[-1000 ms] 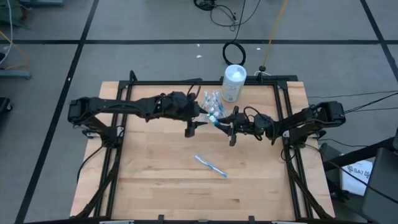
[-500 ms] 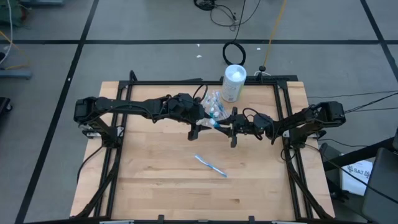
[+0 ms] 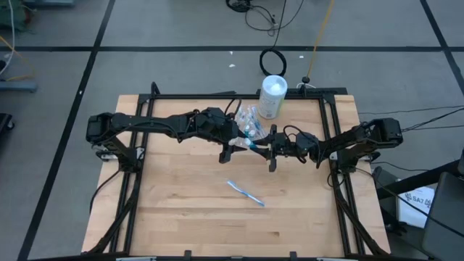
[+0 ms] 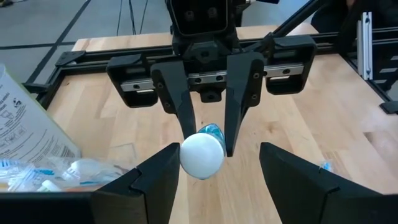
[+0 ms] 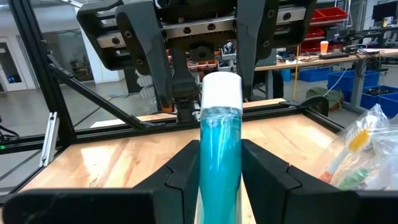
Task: Pick & Place toothbrushing station
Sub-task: Put the blue mouthwash into the transparent organizer
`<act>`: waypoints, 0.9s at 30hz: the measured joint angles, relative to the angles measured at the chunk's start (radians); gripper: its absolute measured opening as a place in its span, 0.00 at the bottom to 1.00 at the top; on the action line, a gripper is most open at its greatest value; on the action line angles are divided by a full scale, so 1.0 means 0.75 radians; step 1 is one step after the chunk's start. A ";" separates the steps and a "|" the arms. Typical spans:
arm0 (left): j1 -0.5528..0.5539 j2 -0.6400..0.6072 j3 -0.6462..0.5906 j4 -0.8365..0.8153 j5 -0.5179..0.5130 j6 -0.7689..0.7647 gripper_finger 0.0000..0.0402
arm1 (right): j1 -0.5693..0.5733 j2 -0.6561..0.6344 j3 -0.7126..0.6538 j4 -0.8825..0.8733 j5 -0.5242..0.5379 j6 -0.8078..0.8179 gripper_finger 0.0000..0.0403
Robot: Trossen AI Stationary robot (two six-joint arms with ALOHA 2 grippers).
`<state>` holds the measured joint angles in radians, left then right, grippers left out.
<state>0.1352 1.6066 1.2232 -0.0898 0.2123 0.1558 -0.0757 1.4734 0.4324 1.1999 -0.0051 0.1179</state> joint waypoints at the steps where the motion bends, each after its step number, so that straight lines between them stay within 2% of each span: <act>1: 0.000 0.000 0.000 0.000 0.000 0.000 0.56 | 0.000 0.000 0.000 0.000 0.000 -0.003 0.25; 18: -0.001 0.011 0.002 0.073 0.071 -0.034 0.56 | 0.000 0.000 0.050 0.005 -0.065 -0.049 0.25; 21: -0.001 0.011 0.002 0.073 0.071 -0.039 0.52 | -0.002 0.000 0.050 -0.041 -0.064 -0.065 0.25; 27: 0.002 0.011 0.002 0.072 0.065 -0.046 0.38 | -0.004 0.000 0.050 -0.050 -0.065 -0.079 0.25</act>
<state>0.1364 1.6146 1.2247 -0.0357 0.2607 0.1216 -0.0784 1.4734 0.4698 1.1622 -0.0536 0.0589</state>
